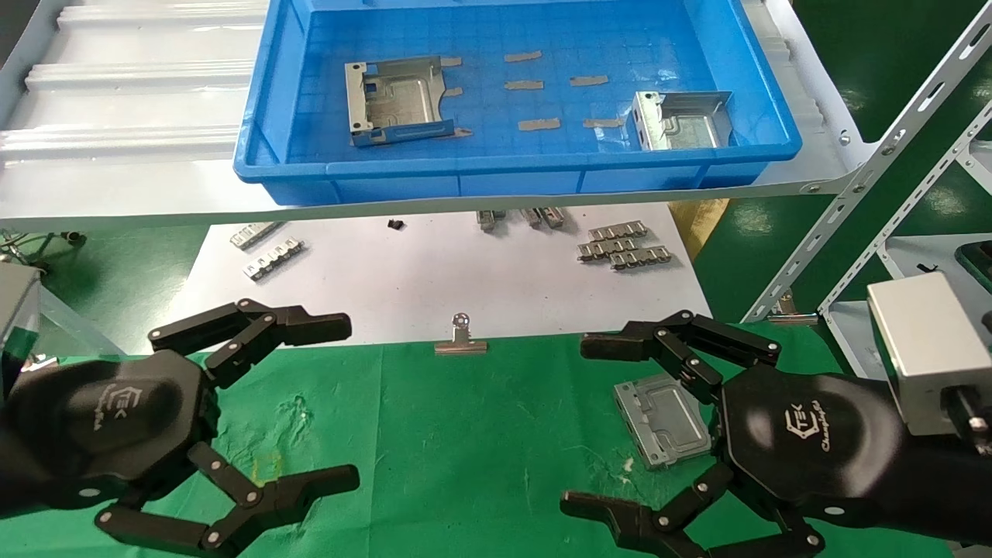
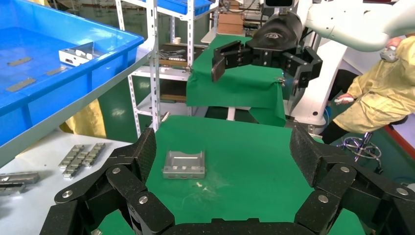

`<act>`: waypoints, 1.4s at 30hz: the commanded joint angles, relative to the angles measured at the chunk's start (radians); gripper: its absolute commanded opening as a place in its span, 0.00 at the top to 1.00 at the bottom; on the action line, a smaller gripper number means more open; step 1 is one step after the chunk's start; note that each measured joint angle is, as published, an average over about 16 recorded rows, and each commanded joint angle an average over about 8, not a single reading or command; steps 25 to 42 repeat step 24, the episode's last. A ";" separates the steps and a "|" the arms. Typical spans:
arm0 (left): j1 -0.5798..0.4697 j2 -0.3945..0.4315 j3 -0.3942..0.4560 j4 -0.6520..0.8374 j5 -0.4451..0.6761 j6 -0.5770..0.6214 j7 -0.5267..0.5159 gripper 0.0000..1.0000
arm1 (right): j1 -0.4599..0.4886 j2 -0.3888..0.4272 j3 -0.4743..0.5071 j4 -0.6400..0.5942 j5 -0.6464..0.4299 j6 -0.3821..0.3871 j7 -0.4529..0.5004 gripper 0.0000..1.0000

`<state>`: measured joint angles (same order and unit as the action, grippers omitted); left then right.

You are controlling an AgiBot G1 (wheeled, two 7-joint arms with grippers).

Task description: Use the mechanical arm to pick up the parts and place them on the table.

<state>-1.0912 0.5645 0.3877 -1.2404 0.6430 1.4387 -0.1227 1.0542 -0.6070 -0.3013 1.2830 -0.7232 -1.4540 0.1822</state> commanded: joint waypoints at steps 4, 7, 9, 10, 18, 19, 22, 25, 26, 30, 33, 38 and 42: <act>0.000 0.000 0.000 0.000 0.000 0.000 0.000 0.00 | 0.015 -0.003 0.016 0.001 -0.005 -0.031 0.004 0.00; 0.000 0.000 0.000 0.000 0.000 0.000 0.000 0.00 | 0.022 -0.004 0.023 0.001 -0.008 -0.045 0.006 0.00; 0.000 0.000 0.000 0.000 0.000 0.000 0.000 0.00 | 0.024 -0.005 0.026 0.001 -0.008 -0.051 0.006 0.00; 0.000 0.000 0.000 0.000 0.000 0.000 0.000 0.00 | 0.025 -0.005 0.027 0.001 -0.009 -0.053 0.006 0.00; 0.000 0.000 0.000 0.000 0.000 0.000 0.000 0.00 | 0.025 -0.005 0.027 0.001 -0.009 -0.051 0.007 0.00; 0.000 0.000 0.000 0.000 0.000 0.000 0.000 0.00 | 0.024 -0.005 0.027 0.001 -0.009 -0.050 0.007 0.00; 0.000 0.000 0.000 0.000 0.000 0.000 0.000 0.00 | 0.023 -0.005 0.026 0.001 -0.009 -0.048 0.006 0.00; 0.000 0.000 0.000 0.000 0.000 0.000 0.000 0.00 | 0.023 -0.005 0.025 0.001 -0.009 -0.048 0.006 0.00; 0.000 0.000 0.000 0.000 0.000 0.000 0.000 0.00 | 0.023 -0.005 0.025 0.001 -0.009 -0.048 0.006 0.00; 0.000 0.000 0.000 0.000 0.000 0.000 0.000 0.00 | 0.023 -0.005 0.025 0.001 -0.009 -0.048 0.006 0.00; 0.000 0.000 0.000 0.000 0.000 0.000 0.000 0.00 | 0.023 -0.005 0.025 0.001 -0.009 -0.048 0.006 0.00; 0.000 0.000 0.000 0.000 0.000 0.000 0.000 0.00 | 0.023 -0.005 0.025 0.001 -0.009 -0.048 0.006 0.00; 0.000 0.000 0.000 0.000 0.000 0.000 0.000 0.00 | 0.023 -0.005 0.025 0.001 -0.009 -0.048 0.006 0.00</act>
